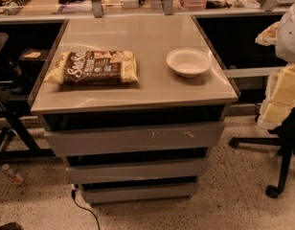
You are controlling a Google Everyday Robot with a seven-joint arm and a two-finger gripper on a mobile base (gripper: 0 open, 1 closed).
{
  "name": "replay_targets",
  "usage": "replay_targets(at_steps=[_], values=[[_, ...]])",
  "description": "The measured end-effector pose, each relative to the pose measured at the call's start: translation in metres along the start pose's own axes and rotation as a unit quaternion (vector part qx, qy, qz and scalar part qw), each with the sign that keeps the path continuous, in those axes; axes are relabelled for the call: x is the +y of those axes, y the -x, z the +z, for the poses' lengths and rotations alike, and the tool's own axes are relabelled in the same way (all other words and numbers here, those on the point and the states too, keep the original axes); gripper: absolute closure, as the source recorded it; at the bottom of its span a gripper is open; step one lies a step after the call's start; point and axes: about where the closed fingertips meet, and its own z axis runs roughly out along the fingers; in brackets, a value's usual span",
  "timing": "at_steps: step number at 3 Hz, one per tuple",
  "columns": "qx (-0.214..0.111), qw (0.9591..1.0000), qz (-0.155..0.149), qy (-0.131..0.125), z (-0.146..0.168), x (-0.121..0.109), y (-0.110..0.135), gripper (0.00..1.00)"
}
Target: Open bottom drawer
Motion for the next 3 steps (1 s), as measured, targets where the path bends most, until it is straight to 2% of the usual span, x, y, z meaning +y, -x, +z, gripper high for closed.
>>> replay_targets(at_steps=[1,2,3], values=[[0.000,1.0000,0.005,-0.004,0.005,0.003,0.001,0.00],[-0.025,0.9993,0.022,-0.016,0.012,0.037,0.021,0.00],[-0.051,0.9983,0.027,0.001,0.049,0.084,0.045,0.00]])
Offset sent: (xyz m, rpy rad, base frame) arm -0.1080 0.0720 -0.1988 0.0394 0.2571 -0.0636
